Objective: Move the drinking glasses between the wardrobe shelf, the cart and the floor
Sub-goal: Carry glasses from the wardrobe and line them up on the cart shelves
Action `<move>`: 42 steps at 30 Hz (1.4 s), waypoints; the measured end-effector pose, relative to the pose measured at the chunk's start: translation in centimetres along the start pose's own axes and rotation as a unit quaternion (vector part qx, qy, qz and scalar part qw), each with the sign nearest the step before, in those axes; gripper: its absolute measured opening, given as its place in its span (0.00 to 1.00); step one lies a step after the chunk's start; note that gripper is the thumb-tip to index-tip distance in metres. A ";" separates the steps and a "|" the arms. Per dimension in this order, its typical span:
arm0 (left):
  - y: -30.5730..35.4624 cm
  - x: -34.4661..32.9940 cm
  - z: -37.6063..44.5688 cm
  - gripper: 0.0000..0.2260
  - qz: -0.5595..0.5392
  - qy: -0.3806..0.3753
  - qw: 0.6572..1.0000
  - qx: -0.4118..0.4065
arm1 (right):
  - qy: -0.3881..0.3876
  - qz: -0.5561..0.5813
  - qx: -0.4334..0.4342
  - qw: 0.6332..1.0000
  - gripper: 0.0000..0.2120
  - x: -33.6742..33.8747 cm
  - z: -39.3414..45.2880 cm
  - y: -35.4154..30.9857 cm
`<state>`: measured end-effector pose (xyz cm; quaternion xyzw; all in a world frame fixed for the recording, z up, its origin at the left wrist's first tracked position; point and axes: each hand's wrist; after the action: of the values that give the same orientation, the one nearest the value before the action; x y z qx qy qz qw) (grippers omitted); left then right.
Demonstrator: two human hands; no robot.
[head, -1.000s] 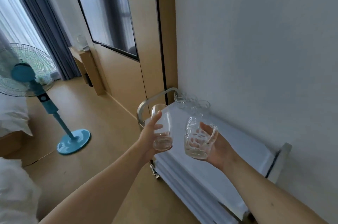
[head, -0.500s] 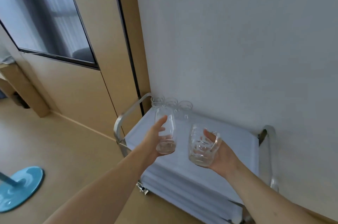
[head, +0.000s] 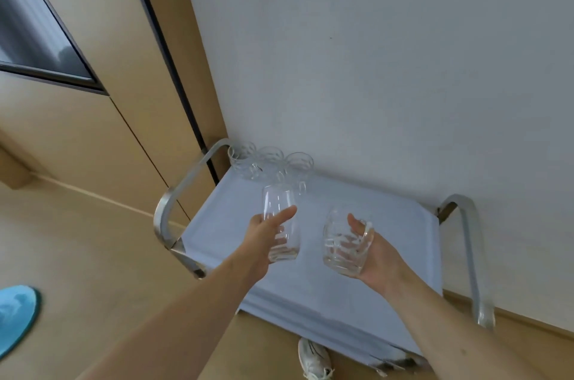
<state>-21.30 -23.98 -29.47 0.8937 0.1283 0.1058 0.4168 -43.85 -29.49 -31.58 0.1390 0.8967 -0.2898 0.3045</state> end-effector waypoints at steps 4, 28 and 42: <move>0.5 -0.4 3.7 0.40 0.013 0.025 1.000 0.011 | 0.013 0.010 -0.014 1.000 0.08 0.4 4.3 -1.6; 1.1 -3.8 14.9 0.37 0.199 0.138 0.966 -0.095 | 0.089 -0.384 0.293 0.871 0.52 2.9 19.7 -6.4; 0.9 -2.8 16.6 0.35 0.195 0.148 0.961 -0.133 | 0.082 -0.373 0.301 0.874 0.47 2.7 23.9 -8.8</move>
<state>-18.90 -37.36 -39.49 0.8124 -0.0033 0.3316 0.4797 -38.59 -50.67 -44.90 -0.0971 0.7733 -0.6252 0.0425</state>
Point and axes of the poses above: each hand's wrist, its own z-axis towards the middle knuckle, its own x-axis out of the back of the hand, y = z × x, and after that the axes turned 9 degrees about z, right-handed
